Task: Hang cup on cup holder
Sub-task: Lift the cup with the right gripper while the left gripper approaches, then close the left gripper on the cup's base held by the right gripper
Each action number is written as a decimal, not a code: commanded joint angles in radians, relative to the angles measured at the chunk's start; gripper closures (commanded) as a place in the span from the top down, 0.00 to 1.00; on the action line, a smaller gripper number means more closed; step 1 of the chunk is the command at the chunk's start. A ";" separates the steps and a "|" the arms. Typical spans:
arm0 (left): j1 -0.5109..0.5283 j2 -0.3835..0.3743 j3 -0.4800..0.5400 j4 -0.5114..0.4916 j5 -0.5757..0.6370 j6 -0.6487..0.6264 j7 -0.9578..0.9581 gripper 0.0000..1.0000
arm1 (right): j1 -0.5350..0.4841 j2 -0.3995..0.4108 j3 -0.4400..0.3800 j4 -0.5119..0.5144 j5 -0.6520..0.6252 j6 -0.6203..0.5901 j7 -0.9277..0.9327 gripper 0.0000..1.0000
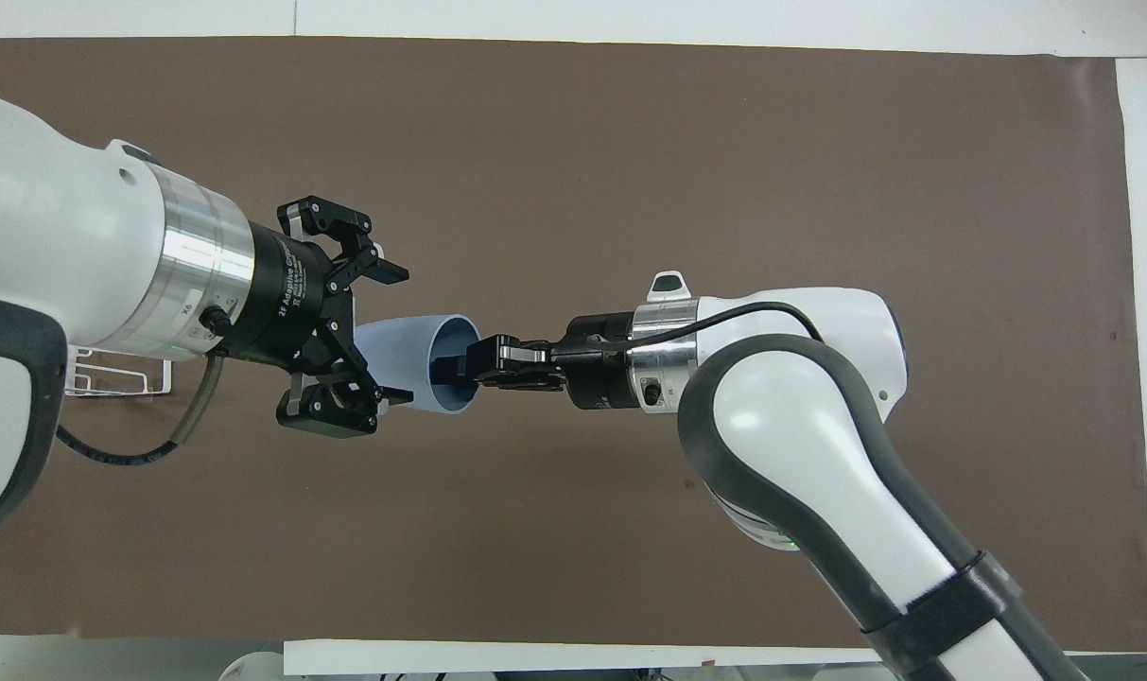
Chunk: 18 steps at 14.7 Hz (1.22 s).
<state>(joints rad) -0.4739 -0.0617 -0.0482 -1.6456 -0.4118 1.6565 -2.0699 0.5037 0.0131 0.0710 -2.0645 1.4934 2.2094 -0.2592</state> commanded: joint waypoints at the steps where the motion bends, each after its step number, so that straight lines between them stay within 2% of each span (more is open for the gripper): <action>1: -0.038 -0.061 0.002 -0.112 0.008 0.052 0.071 1.00 | 0.012 -0.010 -0.002 -0.008 0.024 0.018 0.008 0.00; 6: -0.031 -0.093 0.002 -0.203 0.008 0.089 0.120 1.00 | 0.012 -0.008 -0.002 -0.005 0.024 0.018 0.008 0.00; 13: -0.031 -0.119 0.001 -0.258 0.008 0.155 0.131 1.00 | 0.007 -0.007 -0.004 -0.002 0.024 0.018 0.006 0.00; 14: -0.034 -0.118 0.001 -0.258 0.008 0.169 0.129 0.97 | 0.006 -0.005 -0.004 0.000 0.024 0.018 0.006 0.00; 15: -0.035 -0.118 0.001 -0.258 0.008 0.177 0.128 0.85 | 0.006 -0.005 -0.004 0.000 0.024 0.018 0.008 0.00; 16: -0.035 -0.118 -0.002 -0.258 0.007 0.177 0.126 0.60 | 0.006 -0.005 -0.004 0.000 0.024 0.018 0.008 0.00; 17: -0.035 -0.118 -0.002 -0.258 0.007 0.177 0.126 0.29 | 0.006 -0.005 -0.004 0.000 0.024 0.018 0.008 0.00; 18: -0.037 -0.118 -0.010 -0.258 0.007 0.178 0.129 0.04 | 0.006 -0.005 -0.004 0.000 0.025 0.019 0.008 0.00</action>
<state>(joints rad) -0.5031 -0.1460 -0.0481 -1.8621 -0.4059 1.8173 -1.9446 0.5156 0.0129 0.0650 -2.0688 1.4945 2.2165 -0.2592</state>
